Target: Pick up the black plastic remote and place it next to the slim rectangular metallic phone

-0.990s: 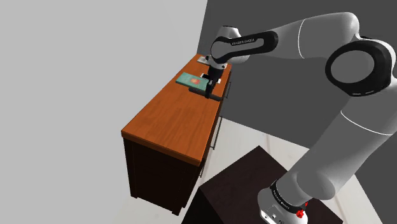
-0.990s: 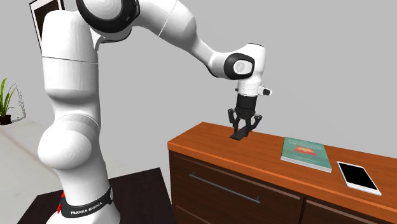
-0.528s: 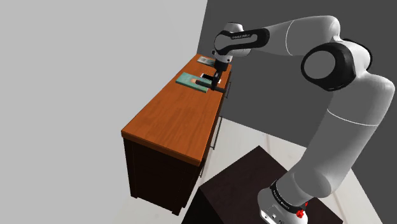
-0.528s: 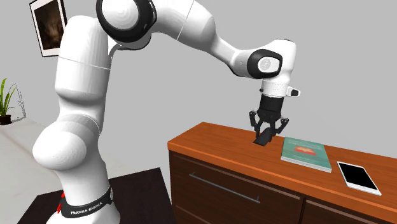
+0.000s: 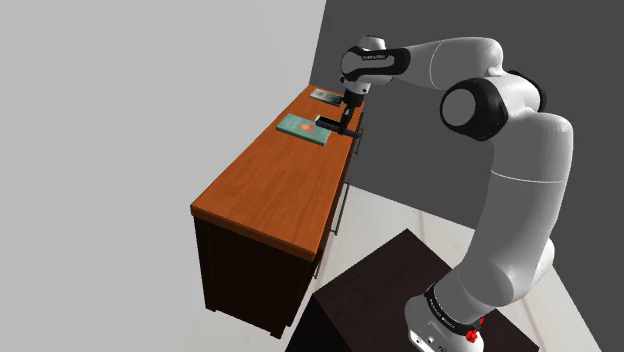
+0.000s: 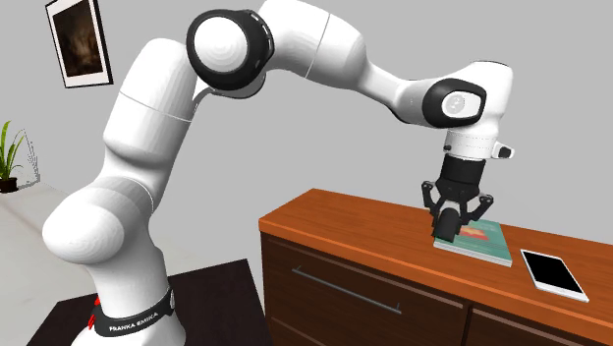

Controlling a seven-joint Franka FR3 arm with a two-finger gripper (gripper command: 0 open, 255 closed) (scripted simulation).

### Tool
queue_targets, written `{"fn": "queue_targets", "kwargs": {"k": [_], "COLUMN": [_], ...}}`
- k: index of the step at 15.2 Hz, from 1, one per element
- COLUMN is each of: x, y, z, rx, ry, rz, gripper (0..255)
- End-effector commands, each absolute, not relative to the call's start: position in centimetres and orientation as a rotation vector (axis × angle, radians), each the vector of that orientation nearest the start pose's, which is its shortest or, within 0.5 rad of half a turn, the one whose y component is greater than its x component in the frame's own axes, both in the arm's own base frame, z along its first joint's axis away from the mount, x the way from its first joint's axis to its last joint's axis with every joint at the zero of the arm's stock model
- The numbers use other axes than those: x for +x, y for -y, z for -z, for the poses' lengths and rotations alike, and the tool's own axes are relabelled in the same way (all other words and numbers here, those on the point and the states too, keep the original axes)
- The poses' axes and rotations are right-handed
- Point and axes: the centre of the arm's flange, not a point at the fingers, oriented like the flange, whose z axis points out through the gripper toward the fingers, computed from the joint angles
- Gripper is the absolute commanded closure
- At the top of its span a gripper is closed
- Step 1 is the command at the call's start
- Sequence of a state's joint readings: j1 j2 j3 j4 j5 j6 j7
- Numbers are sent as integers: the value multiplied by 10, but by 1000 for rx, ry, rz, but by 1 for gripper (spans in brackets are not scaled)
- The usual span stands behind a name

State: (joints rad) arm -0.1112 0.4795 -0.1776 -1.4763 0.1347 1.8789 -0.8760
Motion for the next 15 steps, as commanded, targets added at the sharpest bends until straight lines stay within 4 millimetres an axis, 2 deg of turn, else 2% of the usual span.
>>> {"fn": "queue_targets", "kwargs": {"k": [1,12,15], "x": [666,666,666], "y": [170,170,170], "z": [-390,-332,-328], "rx": [-2947,-2947,-2947], "ry": [847,847,847], "rz": [-50,-50,-50], "gripper": [255,255,255]}}
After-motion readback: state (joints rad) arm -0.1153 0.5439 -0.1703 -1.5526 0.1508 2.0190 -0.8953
